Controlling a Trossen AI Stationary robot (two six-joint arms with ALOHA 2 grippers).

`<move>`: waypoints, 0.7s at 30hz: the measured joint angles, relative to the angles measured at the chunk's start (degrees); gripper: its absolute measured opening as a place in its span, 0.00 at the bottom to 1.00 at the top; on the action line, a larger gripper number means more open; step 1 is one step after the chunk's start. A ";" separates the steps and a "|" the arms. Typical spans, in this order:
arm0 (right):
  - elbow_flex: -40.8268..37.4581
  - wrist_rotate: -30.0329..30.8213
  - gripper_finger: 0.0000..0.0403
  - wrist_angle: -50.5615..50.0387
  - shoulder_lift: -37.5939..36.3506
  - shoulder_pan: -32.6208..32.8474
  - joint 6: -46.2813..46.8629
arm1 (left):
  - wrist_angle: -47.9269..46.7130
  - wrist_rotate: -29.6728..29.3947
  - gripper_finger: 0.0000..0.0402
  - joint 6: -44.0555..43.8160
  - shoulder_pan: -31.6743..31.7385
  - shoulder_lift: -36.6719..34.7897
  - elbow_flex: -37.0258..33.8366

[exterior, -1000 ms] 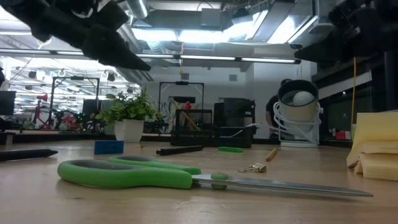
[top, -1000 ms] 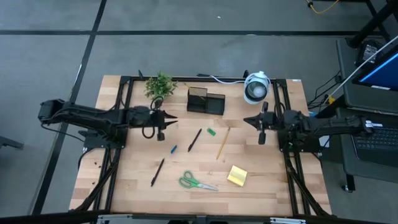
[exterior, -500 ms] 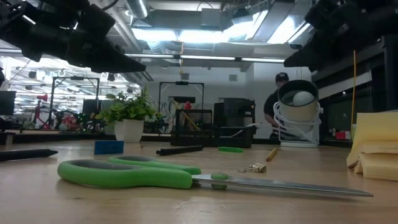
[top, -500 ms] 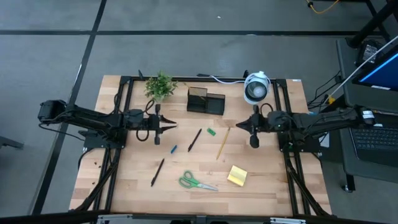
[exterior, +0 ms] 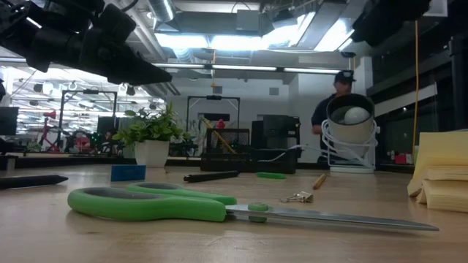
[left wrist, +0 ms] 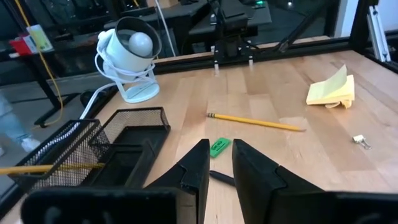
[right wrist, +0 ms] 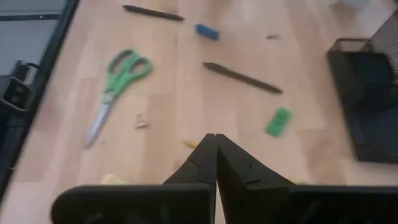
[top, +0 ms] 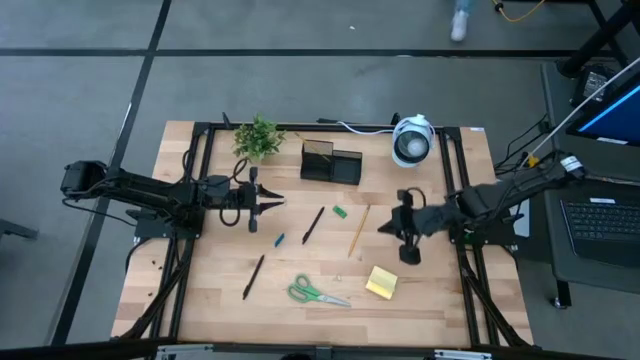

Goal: Pick and place office supplies into organizer
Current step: Put the yellow sticky notes into the black organizer

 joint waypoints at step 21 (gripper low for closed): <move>37.96 11.75 0.00 -28.14 38.20 24.67 24.64 | 1.74 0.08 0.16 -3.29 0.00 0.02 -0.02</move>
